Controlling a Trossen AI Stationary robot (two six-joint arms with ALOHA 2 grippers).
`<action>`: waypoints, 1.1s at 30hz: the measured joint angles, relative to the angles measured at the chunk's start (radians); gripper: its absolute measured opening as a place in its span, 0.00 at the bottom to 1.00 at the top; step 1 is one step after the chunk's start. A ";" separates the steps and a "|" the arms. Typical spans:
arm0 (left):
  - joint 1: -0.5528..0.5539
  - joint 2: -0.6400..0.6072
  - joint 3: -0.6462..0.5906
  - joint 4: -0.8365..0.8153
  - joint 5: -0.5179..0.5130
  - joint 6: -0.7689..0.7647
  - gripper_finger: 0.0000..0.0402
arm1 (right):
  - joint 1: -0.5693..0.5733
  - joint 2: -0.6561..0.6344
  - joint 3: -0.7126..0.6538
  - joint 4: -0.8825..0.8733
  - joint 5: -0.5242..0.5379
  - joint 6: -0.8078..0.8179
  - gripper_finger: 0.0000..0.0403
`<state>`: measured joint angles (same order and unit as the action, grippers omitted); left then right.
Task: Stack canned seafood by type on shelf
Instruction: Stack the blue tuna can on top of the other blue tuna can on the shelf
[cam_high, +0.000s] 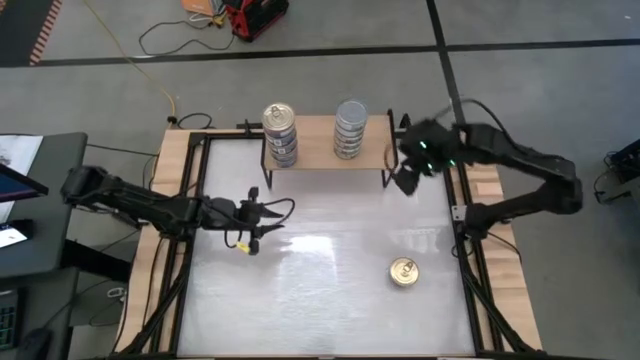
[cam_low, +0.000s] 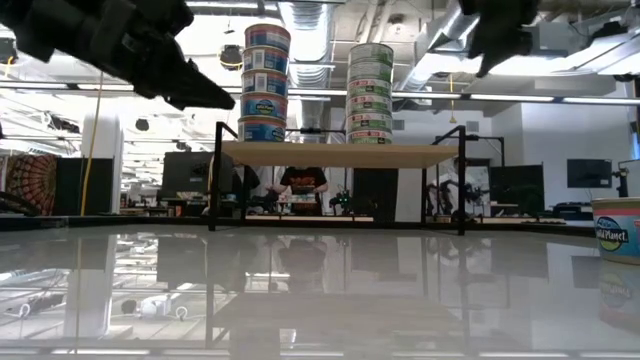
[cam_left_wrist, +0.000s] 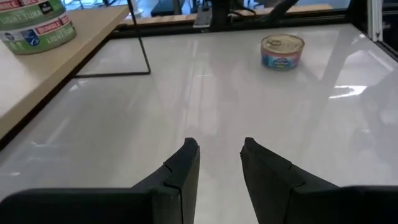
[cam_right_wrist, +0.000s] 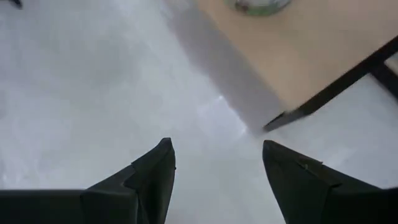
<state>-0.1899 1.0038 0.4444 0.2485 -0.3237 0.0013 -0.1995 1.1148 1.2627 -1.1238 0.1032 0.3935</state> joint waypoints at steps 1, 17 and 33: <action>-0.016 0.006 0.011 -0.011 -0.016 -0.010 0.28 | 0.048 -0.012 -0.037 0.019 0.007 0.027 0.66; -0.159 0.128 0.052 0.063 -0.055 -0.287 0.28 | 0.748 0.288 -0.226 0.045 0.053 0.554 0.66; -0.223 0.472 0.118 0.446 -0.052 -0.321 0.28 | 0.906 0.205 -0.440 0.156 0.060 0.933 0.65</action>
<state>-0.4129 1.4758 0.5622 0.6948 -0.3760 -0.3198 0.7070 1.3200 0.8225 -0.9683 0.1634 1.3264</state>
